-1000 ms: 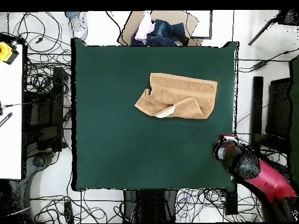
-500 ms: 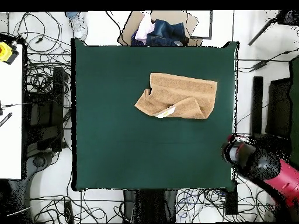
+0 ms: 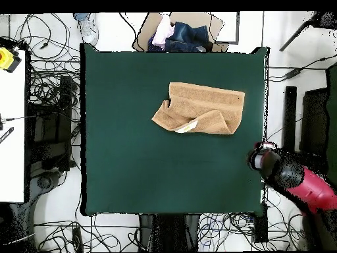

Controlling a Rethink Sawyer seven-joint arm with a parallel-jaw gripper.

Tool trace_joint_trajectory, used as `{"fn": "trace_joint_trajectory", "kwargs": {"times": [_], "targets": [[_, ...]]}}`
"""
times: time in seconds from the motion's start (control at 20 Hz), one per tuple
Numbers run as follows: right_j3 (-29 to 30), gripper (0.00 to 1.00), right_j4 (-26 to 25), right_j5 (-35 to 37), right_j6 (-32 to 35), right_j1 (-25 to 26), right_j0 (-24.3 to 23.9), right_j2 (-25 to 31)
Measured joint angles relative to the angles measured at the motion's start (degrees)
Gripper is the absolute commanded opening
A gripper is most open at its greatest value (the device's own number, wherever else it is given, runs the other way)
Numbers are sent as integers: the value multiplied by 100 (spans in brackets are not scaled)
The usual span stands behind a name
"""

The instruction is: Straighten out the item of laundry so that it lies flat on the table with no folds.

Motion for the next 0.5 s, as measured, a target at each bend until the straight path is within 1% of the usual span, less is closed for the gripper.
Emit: {"fn": "trace_joint_trajectory", "kwargs": {"times": [0.15, 0.4, 0.5], "targets": [[-148, 100, -1, -117, 0, 338, 121, -14], [-436, 100, 0, -8, 0, 631, 372, -23], [-739, 100, 9, 169, 0, 786, 540, -22]]}}
